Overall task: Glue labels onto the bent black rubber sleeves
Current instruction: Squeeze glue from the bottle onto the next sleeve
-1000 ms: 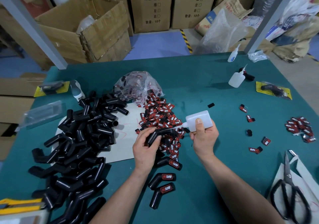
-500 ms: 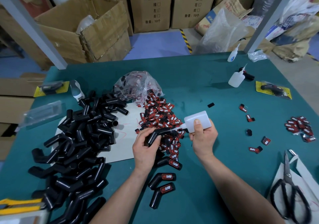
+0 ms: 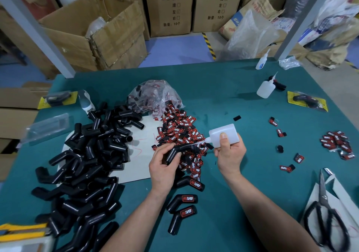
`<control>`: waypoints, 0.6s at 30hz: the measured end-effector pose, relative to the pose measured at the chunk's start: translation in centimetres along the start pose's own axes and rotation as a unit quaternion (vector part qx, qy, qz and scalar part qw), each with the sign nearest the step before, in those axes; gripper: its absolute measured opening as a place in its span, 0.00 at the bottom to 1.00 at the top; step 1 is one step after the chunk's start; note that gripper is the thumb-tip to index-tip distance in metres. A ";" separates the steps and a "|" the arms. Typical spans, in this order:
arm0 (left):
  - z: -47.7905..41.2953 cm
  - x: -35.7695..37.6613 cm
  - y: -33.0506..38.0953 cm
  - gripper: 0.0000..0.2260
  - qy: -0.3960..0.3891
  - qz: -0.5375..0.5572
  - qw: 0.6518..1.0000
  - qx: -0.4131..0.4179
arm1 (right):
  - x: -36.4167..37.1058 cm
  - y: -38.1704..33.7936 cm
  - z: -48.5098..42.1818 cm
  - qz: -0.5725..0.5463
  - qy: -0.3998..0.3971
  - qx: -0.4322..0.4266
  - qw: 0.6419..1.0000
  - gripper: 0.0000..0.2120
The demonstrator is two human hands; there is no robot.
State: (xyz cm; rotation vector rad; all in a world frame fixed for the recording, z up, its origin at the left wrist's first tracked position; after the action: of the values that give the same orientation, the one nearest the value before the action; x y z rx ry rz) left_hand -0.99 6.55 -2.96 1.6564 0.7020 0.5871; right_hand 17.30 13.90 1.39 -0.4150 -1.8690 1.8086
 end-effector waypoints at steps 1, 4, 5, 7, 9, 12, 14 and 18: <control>0.0 0.0 0.0 0.19 0.000 0.000 1.000 0.001 | 0.0 0.0 0.0 -0.001 0.000 0.001 1.000 0.16; 0.0 0.0 0.2 0.20 -0.001 0.001 1.000 0.005 | 0.1 -0.1 0.1 -0.003 -0.004 0.001 1.000 0.17; 0.0 0.0 0.2 0.20 -0.001 0.001 1.000 0.010 | 0.0 -0.1 0.2 -0.007 -0.005 0.001 1.000 0.17; -0.1 0.1 0.3 0.20 0.000 -0.001 1.000 0.017 | 0.1 -0.3 0.1 -0.013 0.000 0.004 1.000 0.17; -0.1 0.1 0.3 0.21 0.001 0.002 1.000 0.016 | 0.1 -0.4 0.1 -0.010 0.003 0.002 1.000 0.17; -0.1 0.1 0.3 0.20 0.000 0.005 1.000 0.017 | 0.1 -0.3 0.2 -0.006 0.000 -0.001 1.000 0.17; -0.1 0.1 0.3 0.21 -0.001 0.006 1.000 0.016 | 0.1 -0.2 0.3 -0.004 0.000 -0.001 1.000 0.17; -0.1 0.1 0.5 0.22 -0.001 0.004 1.000 0.019 | -0.1 -0.3 0.0 0.004 0.006 -0.008 1.000 0.17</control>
State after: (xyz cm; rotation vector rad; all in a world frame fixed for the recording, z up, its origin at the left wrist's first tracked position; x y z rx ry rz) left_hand -0.90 6.58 -2.48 1.6949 0.7091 0.5802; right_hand 17.44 13.82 1.66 -0.4382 -1.8785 1.7931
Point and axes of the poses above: each hand's wrist, its own z-axis away from the middle knuckle, its own x-axis out of the palm, y = z × x, the point moved 2 cm from there along -z, towards the middle knuckle, and after that the axes turned 13 degrees about y, right-handed, at the moved point
